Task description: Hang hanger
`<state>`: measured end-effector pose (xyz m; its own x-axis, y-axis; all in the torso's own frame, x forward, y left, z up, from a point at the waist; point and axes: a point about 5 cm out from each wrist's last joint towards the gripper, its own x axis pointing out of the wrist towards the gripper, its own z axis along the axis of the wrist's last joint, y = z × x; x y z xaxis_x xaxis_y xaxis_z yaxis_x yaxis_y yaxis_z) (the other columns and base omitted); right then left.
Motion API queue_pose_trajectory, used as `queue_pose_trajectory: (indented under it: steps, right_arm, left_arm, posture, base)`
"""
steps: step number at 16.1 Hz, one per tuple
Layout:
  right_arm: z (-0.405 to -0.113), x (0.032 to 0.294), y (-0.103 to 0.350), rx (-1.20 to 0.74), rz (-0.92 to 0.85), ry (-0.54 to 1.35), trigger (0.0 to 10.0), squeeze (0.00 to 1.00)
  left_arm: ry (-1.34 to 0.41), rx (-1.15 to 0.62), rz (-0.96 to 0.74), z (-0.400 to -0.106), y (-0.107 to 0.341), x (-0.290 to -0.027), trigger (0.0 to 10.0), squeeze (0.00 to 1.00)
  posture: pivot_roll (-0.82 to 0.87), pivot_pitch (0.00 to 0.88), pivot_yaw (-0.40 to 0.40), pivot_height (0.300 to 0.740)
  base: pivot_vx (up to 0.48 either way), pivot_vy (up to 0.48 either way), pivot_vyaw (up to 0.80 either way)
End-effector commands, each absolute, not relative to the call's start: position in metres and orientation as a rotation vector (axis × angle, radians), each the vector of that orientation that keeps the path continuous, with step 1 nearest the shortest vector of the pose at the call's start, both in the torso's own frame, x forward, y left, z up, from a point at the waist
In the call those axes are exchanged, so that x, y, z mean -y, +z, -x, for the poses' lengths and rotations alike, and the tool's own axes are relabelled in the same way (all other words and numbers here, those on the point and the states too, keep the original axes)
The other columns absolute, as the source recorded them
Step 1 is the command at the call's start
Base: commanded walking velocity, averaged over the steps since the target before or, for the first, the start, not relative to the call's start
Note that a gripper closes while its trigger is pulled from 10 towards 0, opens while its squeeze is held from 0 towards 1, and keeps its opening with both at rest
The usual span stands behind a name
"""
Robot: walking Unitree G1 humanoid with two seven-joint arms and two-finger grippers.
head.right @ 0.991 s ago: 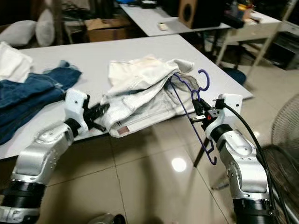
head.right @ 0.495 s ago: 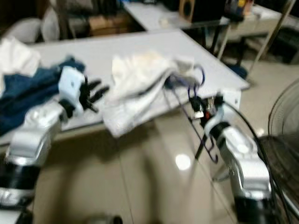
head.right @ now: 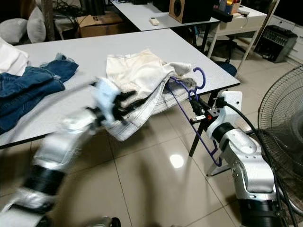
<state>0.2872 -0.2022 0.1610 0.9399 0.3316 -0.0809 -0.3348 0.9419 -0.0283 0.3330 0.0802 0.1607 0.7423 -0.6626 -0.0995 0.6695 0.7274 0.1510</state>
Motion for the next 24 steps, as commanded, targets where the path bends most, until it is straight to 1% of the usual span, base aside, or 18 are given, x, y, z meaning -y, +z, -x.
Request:
queue_pose_trajectory:
  steps: [1, 2, 3, 5, 7, 9, 10, 11, 14, 15, 19, 20, 21, 22, 24]
  right_arm:
    - [-0.288, 0.204, 0.173, -0.035, 0.044, 0.34, 10.0, 0.0]
    - [-0.286, 0.205, 0.172, -0.041, 0.045, 0.338, 10.0, 0.0]
    - [-0.284, 0.206, 0.171, -0.047, 0.047, 0.34, 10.0, 0.0]
    - [-0.282, 0.206, 0.171, -0.051, 0.049, 0.337, 10.0, 0.0]
    - [-0.278, 0.207, 0.17, -0.056, 0.048, 0.327, 10.0, 0.0]
    - [-0.277, 0.207, 0.169, -0.059, 0.046, 0.322, 10.0, 0.0]
    - [-0.276, 0.207, 0.169, -0.061, 0.045, 0.319, 10.0, 0.0]
    - [-0.275, 0.207, 0.169, -0.062, 0.044, 0.315, 10.0, 0.0]
    - [-0.274, 0.207, 0.169, -0.063, 0.04, 0.311, 10.0, 0.0]
    - [-0.273, 0.206, 0.17, -0.063, 0.039, 0.309, 10.0, 0.0]
    - [-0.27, 0.203, 0.169, -0.066, 0.033, 0.309, 10.0, 0.0]
    - [-0.269, 0.202, 0.169, -0.067, 0.032, 0.308, 10.0, 0.0]
    - [-0.268, 0.203, 0.169, -0.068, 0.032, 0.307, 10.0, 0.0]
    - [-0.267, 0.204, 0.169, -0.069, 0.032, 0.304, 10.0, 0.0]
    - [-0.265, 0.205, 0.168, -0.071, 0.029, 0.295, 10.0, 0.0]
  left_arm:
    - [-0.66, -0.039, -0.208, -0.341, 0.16, -0.085, 10.0, 0.0]
    - [-0.612, -0.057, -0.192, -0.353, 0.155, -0.081, 10.0, 0.0]
    - [-0.618, -0.075, -0.215, -0.36, 0.152, -0.075, 10.0, 0.0]
    - [-0.576, -0.062, -0.256, -0.371, 0.154, -0.067, 10.0, 0.0]
    - [-0.602, -0.057, -0.273, -0.378, 0.156, -0.055, 10.0, 0.0]
    - [-0.652, -0.082, -0.28, -0.377, 0.152, -0.048, 10.0, 0.0]
    - [-0.636, -0.09, -0.343, -0.378, 0.149, -0.046, 10.0, 0.0]
    - [-0.565, -0.082, -0.418, -0.382, 0.148, -0.05, 10.0, 0.0]
    - [-0.526, -0.089, -0.594, -0.383, 0.14, -0.05, 10.0, 0.0]
    - [-0.474, -0.08, -0.697, -0.385, 0.138, -0.055, 10.0, 0.0]
    - [-0.47, -0.104, -0.837, -0.382, 0.125, -0.059, 10.0, 0.0]
    - [-0.45, -0.115, -0.849, -0.382, 0.123, -0.063, 10.0, 0.0]
    - [-0.417, -0.117, -0.84, -0.384, 0.124, -0.067, 4.1, 0.0]
    - [-0.391, -0.112, -0.835, -0.385, 0.126, -0.07, 0.0, 0.0]
    - [-0.347, -0.103, -0.831, -0.388, 0.13, -0.075, 0.0, 0.0]
  posture:
    - [-0.11, 0.0, -0.006, 0.74]
    - [-0.11, 0.0, -0.006, 0.74]
    - [-0.12, 0.0, -0.002, 0.74]
    - [-0.14, 0.0, 0.007, 0.74]
    - [-0.15, 0.0, 0.014, 0.74]
    - [-0.15, 0.0, 0.021, 0.74]
    - [-0.15, 0.0, 0.023, 0.74]
    - [-0.16, 0.002, 0.028, 0.74]
    - [-0.16, 0.006, 0.03, 0.74]
    - [-0.17, 0.013, 0.035, 0.74]
    - [-0.18, 0.021, 0.04, 0.74]
    - [-0.18, 0.023, 0.042, 0.74]
    - [-0.18, 0.023, 0.043, 0.74]
    - [-0.18, 0.024, 0.044, 0.74]
    - [-0.18, 0.021, 0.047, 0.74]
  base:
    - [0.0, 0.0, 0.0]
    - [0.0, 0.0, 0.0]
    - [0.0, 0.0, 0.0]
    - [0.0, 0.0, 0.0]
    - [0.0, 0.0, 0.0]
    - [0.0, 0.0, 0.0]
    - [0.0, 0.0, 0.0]
    - [0.0, 0.0, 0.0]
    - [0.0, 0.0, 0.0]
    - [0.0, 0.0, 0.0]
    - [0.0, 0.0, 0.0]
    - [0.0, 0.0, 0.0]
    - [0.0, 0.0, 0.0]
    - [0.0, 0.0, 0.0]
    - [0.0, 0.0, 0.0]
